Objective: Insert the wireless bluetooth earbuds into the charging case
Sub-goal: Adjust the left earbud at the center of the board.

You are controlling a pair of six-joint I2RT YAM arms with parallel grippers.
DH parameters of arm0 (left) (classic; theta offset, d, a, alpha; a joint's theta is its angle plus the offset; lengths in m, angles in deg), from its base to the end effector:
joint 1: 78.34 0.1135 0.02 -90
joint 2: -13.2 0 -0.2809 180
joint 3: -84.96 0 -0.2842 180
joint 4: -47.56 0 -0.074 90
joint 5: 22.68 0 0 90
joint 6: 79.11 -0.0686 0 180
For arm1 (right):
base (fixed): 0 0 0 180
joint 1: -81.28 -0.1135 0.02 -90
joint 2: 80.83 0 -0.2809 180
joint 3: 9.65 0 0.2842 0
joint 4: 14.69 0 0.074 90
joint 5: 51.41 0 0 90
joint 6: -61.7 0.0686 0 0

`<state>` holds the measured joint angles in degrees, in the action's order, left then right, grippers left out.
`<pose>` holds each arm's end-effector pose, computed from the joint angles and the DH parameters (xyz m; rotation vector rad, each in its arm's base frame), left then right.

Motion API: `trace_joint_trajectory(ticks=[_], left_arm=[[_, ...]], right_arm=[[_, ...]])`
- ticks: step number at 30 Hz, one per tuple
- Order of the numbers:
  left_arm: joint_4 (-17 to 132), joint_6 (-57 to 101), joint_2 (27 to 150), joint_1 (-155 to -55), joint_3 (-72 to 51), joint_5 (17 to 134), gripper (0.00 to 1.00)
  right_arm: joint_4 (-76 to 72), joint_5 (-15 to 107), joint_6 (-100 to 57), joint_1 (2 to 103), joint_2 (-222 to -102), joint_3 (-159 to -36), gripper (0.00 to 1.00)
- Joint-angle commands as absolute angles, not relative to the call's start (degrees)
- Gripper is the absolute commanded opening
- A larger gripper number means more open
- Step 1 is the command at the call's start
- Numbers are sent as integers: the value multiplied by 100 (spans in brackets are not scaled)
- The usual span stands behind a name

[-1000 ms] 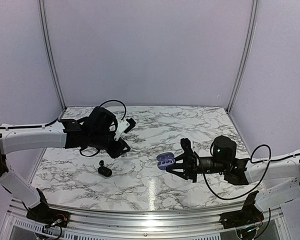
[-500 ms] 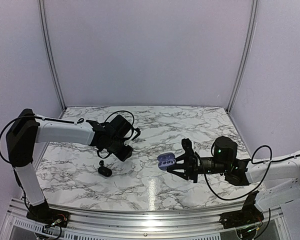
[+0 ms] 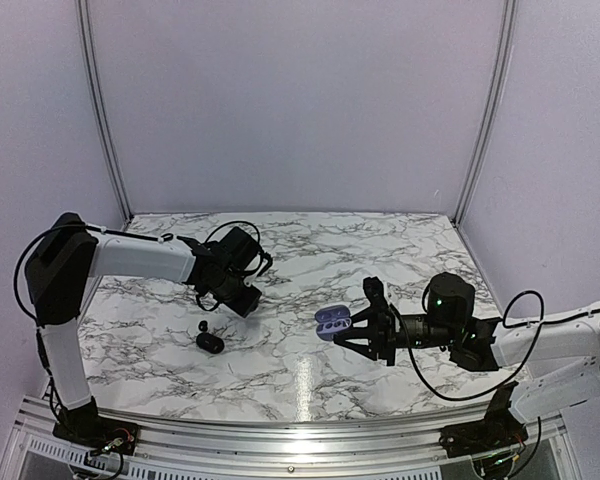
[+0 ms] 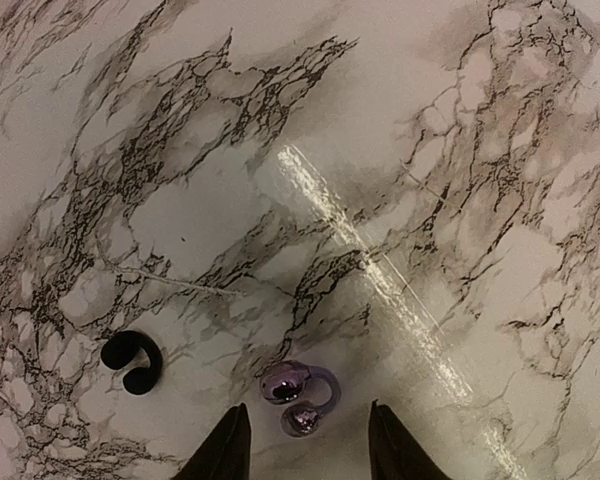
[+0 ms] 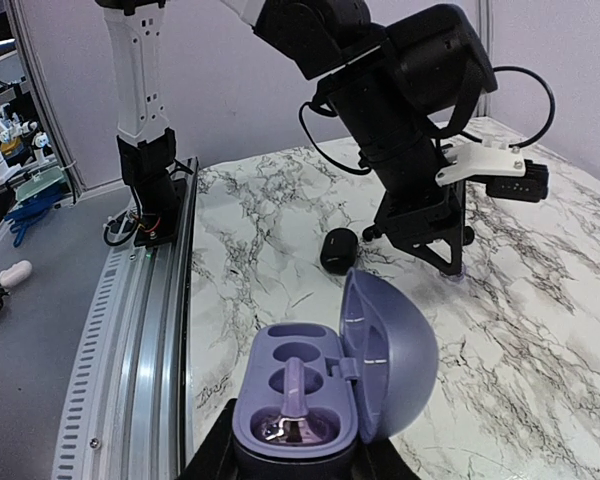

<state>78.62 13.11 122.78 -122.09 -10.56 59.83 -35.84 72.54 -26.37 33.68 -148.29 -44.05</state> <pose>0.3317 -0.3051 0.1396 0.8548 2.3973 -0.1489 0.1596 0.2316 0.1909 -1.1308 1.5148 1.1320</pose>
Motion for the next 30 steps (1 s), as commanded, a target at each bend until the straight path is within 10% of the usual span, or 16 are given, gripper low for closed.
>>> trace_joint_trajectory(ticks=[1, 30], left_arm=[[7980, 1365, 12502, -12101, -903, 6205, 42], [7776, 1340, 12318, -11772, -1192, 6818, 14]], right_arm=[[-3617, 7205, -2622, 3417, -14776, -4407, 0], [-3687, 7290, -2646, 3418, -14841, -4466, 0]])
